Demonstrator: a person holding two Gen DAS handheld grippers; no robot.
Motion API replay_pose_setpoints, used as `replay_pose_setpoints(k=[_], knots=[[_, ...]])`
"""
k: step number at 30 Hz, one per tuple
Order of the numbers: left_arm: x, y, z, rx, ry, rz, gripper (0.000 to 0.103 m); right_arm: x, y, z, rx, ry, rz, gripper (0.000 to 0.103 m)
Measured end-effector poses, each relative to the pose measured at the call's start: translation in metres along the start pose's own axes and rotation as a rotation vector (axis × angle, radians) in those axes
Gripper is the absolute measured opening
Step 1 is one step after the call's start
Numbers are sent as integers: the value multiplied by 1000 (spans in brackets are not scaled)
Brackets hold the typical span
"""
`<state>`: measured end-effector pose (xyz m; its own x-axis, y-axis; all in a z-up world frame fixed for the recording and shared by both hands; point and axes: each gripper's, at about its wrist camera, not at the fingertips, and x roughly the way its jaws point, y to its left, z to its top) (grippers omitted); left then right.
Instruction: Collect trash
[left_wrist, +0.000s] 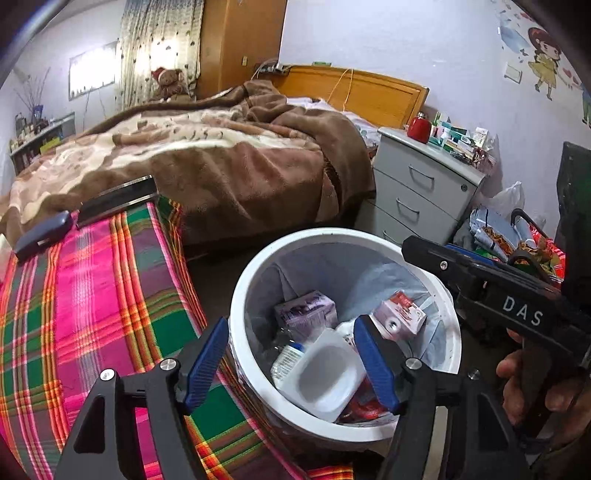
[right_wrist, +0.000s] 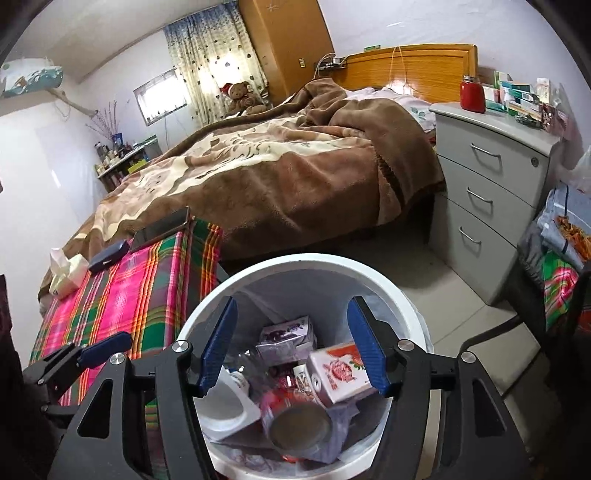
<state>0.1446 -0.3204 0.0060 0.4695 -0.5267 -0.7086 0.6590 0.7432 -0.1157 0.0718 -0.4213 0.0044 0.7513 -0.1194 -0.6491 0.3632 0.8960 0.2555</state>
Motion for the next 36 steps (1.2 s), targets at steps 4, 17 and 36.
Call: replay_pose_setpoints(k=[4,17,36], knots=[[-9,-1,-1,11,-7,2,70,-5,3,-3,-3,-3,13,64],[-48,3,-37,-24,-34,54,70,-37,21,-33,-48,-41,-15,64],[-130,29,-108,-111,-135,257,70,-66,70,-83,-150,-101,30,64]])
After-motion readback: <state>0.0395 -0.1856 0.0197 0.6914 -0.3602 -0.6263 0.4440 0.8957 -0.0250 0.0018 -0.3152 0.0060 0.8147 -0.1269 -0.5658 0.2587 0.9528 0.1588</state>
